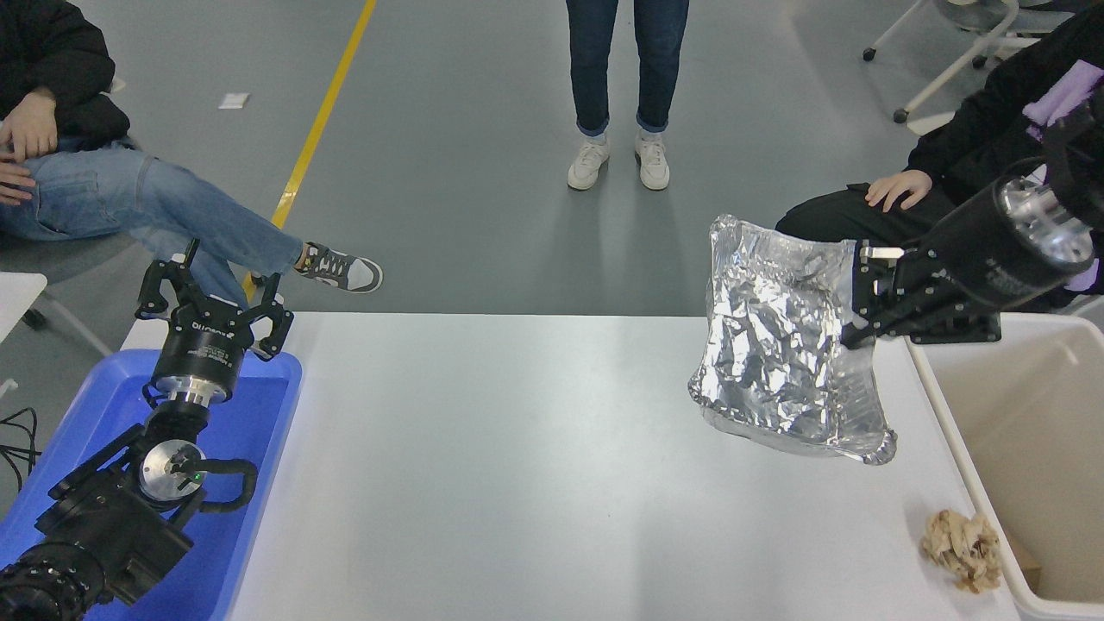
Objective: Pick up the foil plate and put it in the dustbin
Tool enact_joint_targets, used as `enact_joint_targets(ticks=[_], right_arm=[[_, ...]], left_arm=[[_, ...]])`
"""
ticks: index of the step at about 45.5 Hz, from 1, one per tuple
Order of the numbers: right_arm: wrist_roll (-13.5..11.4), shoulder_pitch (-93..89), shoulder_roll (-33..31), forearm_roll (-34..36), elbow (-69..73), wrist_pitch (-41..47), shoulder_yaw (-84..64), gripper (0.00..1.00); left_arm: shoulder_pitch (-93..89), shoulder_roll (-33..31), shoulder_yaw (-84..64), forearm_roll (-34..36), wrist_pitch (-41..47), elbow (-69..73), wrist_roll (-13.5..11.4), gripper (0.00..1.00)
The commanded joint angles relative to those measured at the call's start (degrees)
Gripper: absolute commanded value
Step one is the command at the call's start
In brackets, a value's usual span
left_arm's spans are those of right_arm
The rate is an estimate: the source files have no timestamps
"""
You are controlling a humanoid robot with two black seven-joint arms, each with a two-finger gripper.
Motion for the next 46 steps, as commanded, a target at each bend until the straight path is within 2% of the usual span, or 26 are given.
enact_joint_targets(ticks=[1, 14, 28, 33, 41, 46], right_arm=[[0.05, 8.03, -0.06, -0.02, 1.18, 0.20, -2.81, 0.00], [0.05, 6.27, 0.20, -0.20, 0.65, 0.20, -7.73, 0.00], [0.05, 6.18, -0.94, -0.46, -0.23, 0.20, -21.79, 0.00], [-0.04, 6.27, -4.01, -1.42, -0.93, 0.20, -25.39, 0.00], [-0.04, 5.31, -13.33, -7.49, -3.74, 0.20, -29.52, 0.00], [-0.04, 0.75, -17.37, -8.46, -6.91, 0.20, -30.41, 0.00]], left_arm=[[0.00, 0.00, 0.00, 0.00, 0.01, -0.01, 0.00, 0.98], [0.00, 0.00, 0.00, 0.00, 0.01, -0.01, 0.00, 0.98], [0.00, 0.00, -0.09, 0.00, 0.01, -0.01, -0.09, 0.98], [0.00, 0.00, -0.09, 0.00, 0.01, 0.07, -0.09, 0.98], [0.00, 0.00, -0.09, 0.00, 0.01, -0.01, -0.09, 0.98], [0.00, 0.00, -0.09, 0.00, 0.01, 0.07, -0.09, 0.98]])
